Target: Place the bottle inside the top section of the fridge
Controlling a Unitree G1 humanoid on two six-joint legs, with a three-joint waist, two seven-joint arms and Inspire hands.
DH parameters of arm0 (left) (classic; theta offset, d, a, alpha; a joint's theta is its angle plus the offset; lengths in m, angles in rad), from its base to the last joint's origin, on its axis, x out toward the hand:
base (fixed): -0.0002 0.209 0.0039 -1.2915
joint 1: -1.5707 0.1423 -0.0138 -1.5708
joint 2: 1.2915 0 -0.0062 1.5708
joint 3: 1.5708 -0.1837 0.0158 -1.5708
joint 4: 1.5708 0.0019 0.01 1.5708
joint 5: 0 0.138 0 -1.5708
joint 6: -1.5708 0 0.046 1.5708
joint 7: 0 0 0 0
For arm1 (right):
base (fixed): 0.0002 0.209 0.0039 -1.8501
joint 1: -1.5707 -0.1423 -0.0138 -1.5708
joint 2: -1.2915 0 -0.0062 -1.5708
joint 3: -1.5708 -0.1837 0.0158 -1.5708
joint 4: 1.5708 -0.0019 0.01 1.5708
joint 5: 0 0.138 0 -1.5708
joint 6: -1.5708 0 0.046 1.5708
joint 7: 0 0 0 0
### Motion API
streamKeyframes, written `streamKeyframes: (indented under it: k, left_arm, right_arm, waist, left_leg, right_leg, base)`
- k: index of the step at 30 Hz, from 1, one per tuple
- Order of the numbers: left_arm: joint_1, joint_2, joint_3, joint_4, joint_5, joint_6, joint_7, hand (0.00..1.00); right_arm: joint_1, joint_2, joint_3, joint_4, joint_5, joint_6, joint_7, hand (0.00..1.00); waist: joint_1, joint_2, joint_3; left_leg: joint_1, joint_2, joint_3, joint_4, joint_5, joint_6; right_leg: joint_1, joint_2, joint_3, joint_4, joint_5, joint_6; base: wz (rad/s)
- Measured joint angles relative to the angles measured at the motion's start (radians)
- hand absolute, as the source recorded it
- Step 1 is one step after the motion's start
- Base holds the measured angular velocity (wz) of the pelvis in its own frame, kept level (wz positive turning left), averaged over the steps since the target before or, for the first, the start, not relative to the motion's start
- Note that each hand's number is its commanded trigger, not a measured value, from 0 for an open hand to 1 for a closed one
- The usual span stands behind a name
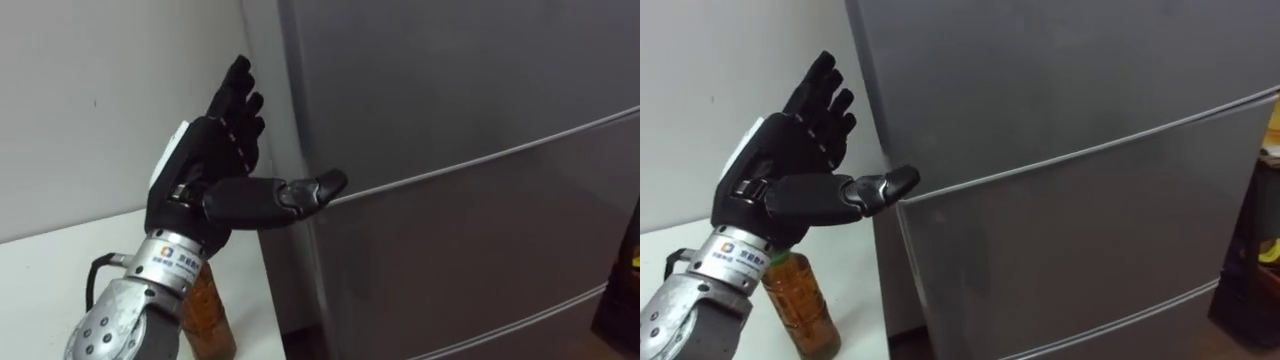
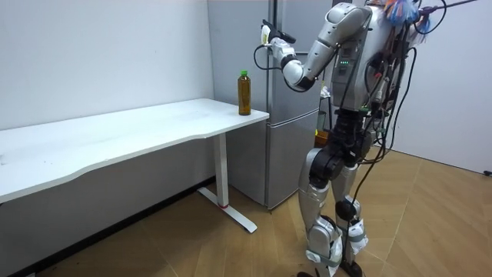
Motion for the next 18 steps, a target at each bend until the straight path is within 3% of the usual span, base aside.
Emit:
streamKeyframes:
  k: [14,15,16,18]
  left_arm:
    - [-0.002,0.000,-0.067,0.009,0.006,0.016,0.000,0.00]
    - [-0.002,0.000,-0.074,0.008,0.006,0.022,0.000,0.10]
    - [-0.002,0.000,-0.081,0.008,0.006,0.026,0.000,0.29]
    - [-0.002,0.000,-0.097,0.007,0.012,0.026,0.000,0.31]
  right_arm:
    - [-0.004,-0.002,0.002,-0.001,0.040,0.007,-0.018,0.00]
    - [-0.004,-0.001,0.003,-0.003,0.044,0.007,-0.019,0.00]
    - [-0.004,-0.001,0.010,-0.003,0.051,0.007,-0.019,0.00]
    - [-0.004,-0.002,0.022,-0.003,0.071,0.006,-0.020,0.00]
  waist:
    - [-0.018,-0.001,-0.0002]
    - [-0.024,-0.001,-0.0004]
    - [-0.025,-0.001,-0.0007]
    - [-0.028,0.001,-0.0035]
  left_leg:
    - [-0.006,-0.002,-0.002,0.000,0.000,0.000]
    - [-0.007,-0.002,-0.002,0.000,0.000,0.000]
    - [-0.008,-0.002,-0.002,0.000,0.000,0.000]
    - [-0.015,-0.002,-0.002,0.000,0.000,0.000]
  right_leg:
    - [0.000,-0.001,-0.010,-0.002,0.002,0.003]
    - [0.000,-0.001,-0.010,-0.002,0.002,0.003]
    - [-0.002,-0.002,-0.011,-0.002,0.002,0.003]
    - [-0.008,-0.002,-0.016,-0.001,0.002,0.003]
  base:
    - [0.02]
    - [0.00]
    - [0.00]
    - [0.00]
